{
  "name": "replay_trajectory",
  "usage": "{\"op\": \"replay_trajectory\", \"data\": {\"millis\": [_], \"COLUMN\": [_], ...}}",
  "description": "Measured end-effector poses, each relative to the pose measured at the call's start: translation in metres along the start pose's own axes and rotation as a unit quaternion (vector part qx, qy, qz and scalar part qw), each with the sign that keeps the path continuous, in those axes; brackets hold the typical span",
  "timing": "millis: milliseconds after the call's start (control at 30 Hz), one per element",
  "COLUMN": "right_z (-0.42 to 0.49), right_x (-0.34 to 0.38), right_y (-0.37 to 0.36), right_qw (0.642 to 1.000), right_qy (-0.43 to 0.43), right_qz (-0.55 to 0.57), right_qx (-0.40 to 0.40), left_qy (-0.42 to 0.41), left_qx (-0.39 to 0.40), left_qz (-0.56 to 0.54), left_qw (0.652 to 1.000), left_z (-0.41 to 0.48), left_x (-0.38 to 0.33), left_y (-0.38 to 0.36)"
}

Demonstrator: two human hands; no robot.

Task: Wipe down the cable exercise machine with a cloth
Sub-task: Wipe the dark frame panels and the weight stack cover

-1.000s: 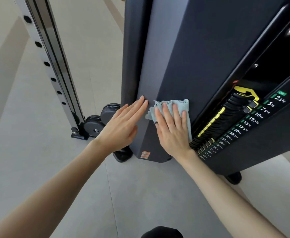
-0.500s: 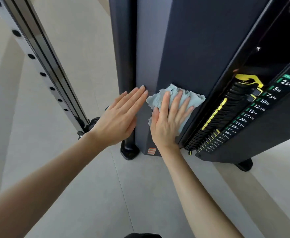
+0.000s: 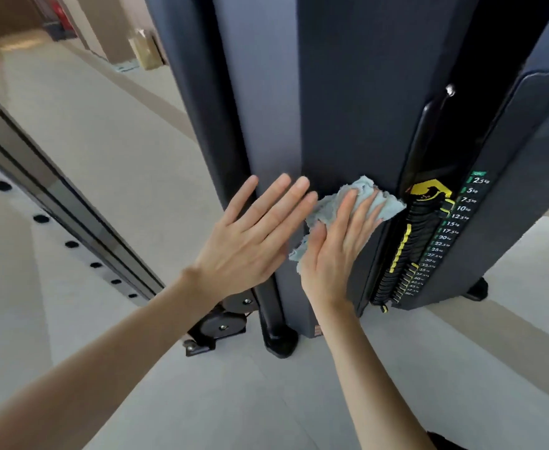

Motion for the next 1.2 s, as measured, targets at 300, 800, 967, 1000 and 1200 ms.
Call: {"op": "replay_trajectory", "data": {"millis": [300, 800, 967, 1000, 1200], "right_z": [0.007, -0.112, -0.095, -0.094, -0.154], "right_x": [0.012, -0.084, -0.06, -0.057, -0.104], "right_y": [-0.001, -0.041, -0.037, -0.037, -0.055], "right_qw": [0.994, 0.896, 0.905, 0.911, 0.871], "right_qy": [-0.097, -0.359, -0.352, -0.34, -0.41], "right_qz": [0.038, 0.181, 0.168, 0.167, 0.184], "right_qx": [-0.041, -0.188, -0.168, -0.163, -0.2], "left_qy": [-0.174, -0.318, -0.312, -0.31, -0.301], "left_qx": [0.011, 0.003, 0.008, 0.011, 0.001], "left_qz": [0.036, 0.137, 0.138, 0.139, 0.122], "left_qw": [0.984, 0.938, 0.94, 0.94, 0.946], "left_z": [0.053, 0.011, 0.011, 0.011, 0.01], "left_x": [-0.006, -0.052, -0.061, -0.061, -0.06], "left_y": [0.008, -0.052, -0.058, -0.059, -0.059]}}
Point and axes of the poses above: each hand's wrist, its own z-axis towards the middle knuckle, its own y-axis out of the back of the hand, x = y × z, the point moved 6 cm from there along z, towards the middle knuckle, and after that the axes turned 1 degree about x, right-handed, at the moved point
